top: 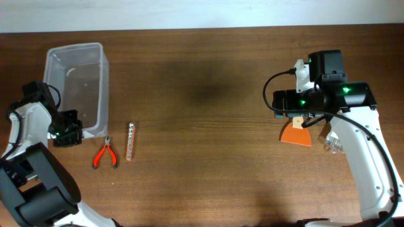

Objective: Pack container
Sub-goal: 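Grip the container wall with the left gripper and drag it to table center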

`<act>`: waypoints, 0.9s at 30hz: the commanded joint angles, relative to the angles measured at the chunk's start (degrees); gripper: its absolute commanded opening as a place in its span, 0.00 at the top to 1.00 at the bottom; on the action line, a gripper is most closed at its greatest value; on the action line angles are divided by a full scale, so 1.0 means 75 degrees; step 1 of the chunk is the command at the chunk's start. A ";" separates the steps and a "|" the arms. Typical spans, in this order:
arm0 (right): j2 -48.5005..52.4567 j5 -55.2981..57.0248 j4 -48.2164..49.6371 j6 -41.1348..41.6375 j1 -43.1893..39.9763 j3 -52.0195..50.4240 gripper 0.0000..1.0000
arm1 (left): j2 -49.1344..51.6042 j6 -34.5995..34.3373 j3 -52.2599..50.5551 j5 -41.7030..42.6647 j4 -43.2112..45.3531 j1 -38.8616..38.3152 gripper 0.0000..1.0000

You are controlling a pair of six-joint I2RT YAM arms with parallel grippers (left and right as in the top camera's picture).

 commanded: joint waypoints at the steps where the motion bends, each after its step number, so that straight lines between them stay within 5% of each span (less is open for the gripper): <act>1: -0.0029 0.0414 -0.0006 -0.0047 0.0076 0.0175 0.01 | -0.0423 0.1364 0.0659 0.0312 0.0099 -0.0131 0.98; 7: -0.0493 0.0740 -0.0006 0.0111 -0.0169 0.0379 0.01 | -0.1014 0.3523 0.1591 0.0318 0.0262 -0.0874 0.99; 16: -0.1542 0.0924 -0.0291 0.0938 -0.1868 0.0472 0.01 | -0.1323 0.7050 0.1894 0.0306 0.0262 -0.3736 0.98; 22: -0.1577 0.0927 -0.0437 0.0935 -0.2090 0.0472 0.01 | -0.1288 0.7338 0.1880 -0.1303 0.0216 -0.5444 0.98; 27: -0.1577 0.0927 -0.0437 0.0935 -0.2090 0.0472 0.01 | -0.1288 0.7332 0.1848 -0.1472 0.0117 -0.5963 0.98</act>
